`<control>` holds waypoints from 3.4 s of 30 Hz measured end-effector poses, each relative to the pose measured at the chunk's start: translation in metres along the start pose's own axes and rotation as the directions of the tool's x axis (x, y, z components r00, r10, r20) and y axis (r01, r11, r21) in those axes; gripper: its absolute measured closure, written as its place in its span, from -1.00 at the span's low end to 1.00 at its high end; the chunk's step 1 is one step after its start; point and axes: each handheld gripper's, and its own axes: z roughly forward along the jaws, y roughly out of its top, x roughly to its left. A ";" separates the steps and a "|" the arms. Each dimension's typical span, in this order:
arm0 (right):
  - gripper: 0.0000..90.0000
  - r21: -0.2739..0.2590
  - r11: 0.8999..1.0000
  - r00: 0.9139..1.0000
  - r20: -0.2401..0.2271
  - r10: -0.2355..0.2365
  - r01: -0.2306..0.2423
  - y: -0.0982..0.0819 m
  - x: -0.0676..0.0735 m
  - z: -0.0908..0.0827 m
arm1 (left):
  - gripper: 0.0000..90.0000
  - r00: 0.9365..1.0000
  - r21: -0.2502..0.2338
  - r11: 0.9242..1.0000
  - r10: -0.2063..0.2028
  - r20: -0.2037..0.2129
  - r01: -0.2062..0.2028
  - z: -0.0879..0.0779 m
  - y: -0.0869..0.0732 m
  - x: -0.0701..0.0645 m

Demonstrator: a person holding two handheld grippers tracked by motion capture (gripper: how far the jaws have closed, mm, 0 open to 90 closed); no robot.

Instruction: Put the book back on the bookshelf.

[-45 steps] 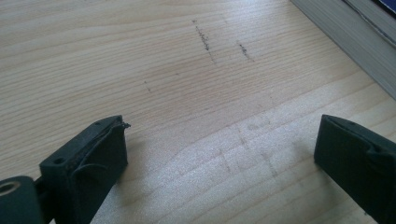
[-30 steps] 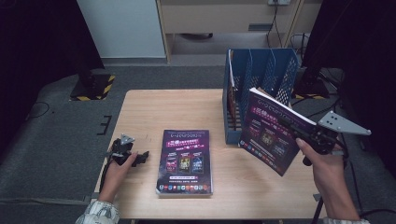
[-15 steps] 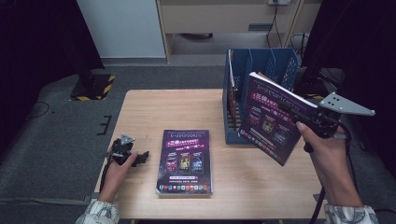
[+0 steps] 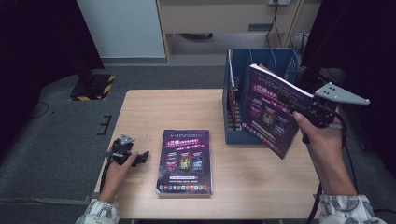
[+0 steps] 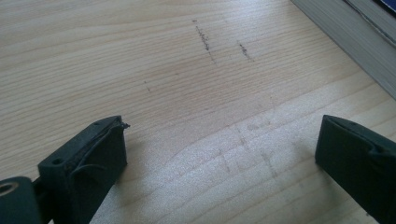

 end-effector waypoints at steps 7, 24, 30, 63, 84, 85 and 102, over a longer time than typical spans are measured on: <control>0.83 0.007 1.000 0.999 0.042 -0.007 0.007 0.003 -0.003 0.012 | -0.98 1.000 0.000 1.000 0.000 0.000 0.000 0.000 0.000 0.000; 0.83 0.028 1.000 0.993 0.118 -0.011 0.007 0.013 -0.010 0.039 | -0.98 1.000 0.000 1.000 0.000 0.000 0.000 0.000 0.000 0.000; 0.83 0.022 1.000 0.990 0.144 0.003 -0.007 0.015 -0.016 0.042 | -0.98 1.000 0.001 1.000 0.000 0.000 0.000 0.000 0.000 0.000; 0.83 0.043 0.999 0.950 0.311 0.000 -0.014 0.022 -0.040 0.076 | -0.99 1.000 -0.003 1.000 -0.002 -0.003 0.002 0.001 0.000 0.000; 0.83 -0.002 0.999 0.917 0.397 0.049 -0.053 0.008 -0.053 0.117 | -1.00 1.000 0.000 1.000 -0.003 -0.004 0.003 0.001 0.001 -0.001; 0.83 -0.006 0.998 0.916 0.396 0.054 -0.056 0.008 -0.053 0.119 | -1.00 1.000 0.000 1.000 -0.004 -0.004 0.004 0.001 0.001 -0.001; 0.83 -0.015 0.998 0.901 0.430 0.064 -0.063 -0.012 -0.051 0.141 | -1.00 1.000 0.000 1.000 -0.005 -0.005 0.005 0.001 0.001 -0.001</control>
